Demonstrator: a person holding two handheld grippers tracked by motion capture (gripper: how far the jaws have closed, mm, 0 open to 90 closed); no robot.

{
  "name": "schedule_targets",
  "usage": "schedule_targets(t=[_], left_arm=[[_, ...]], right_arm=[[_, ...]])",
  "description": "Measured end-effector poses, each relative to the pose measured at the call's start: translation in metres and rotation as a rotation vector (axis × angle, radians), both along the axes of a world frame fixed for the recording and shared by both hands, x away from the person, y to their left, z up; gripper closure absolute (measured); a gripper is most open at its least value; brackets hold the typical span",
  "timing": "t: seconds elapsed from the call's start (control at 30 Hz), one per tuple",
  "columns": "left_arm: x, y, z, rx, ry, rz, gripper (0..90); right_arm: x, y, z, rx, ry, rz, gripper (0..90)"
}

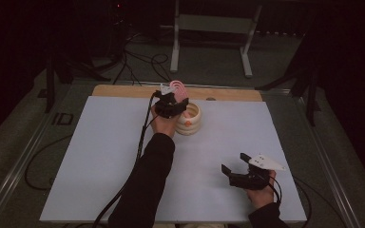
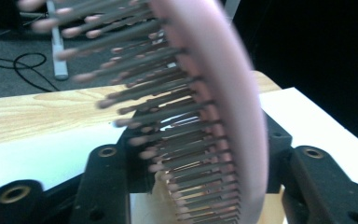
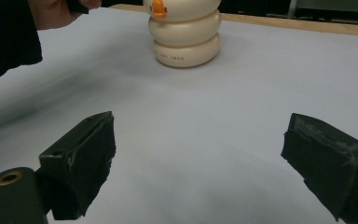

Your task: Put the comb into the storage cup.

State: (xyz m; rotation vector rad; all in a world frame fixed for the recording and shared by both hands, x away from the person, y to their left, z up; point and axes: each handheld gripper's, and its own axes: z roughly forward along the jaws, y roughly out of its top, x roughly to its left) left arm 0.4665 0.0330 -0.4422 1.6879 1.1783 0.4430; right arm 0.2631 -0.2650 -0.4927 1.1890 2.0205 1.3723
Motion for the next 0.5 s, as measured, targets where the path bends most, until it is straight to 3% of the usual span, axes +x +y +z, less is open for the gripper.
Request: schedule_targets(t=[0.5], left_arm=[[0.0005,-0.0054,-0.0055,0.045,0.016,-0.008,39.1]], right_arm=[[0.0,-0.0003,0.0002,-0.001,-0.003,0.002,8.7]])
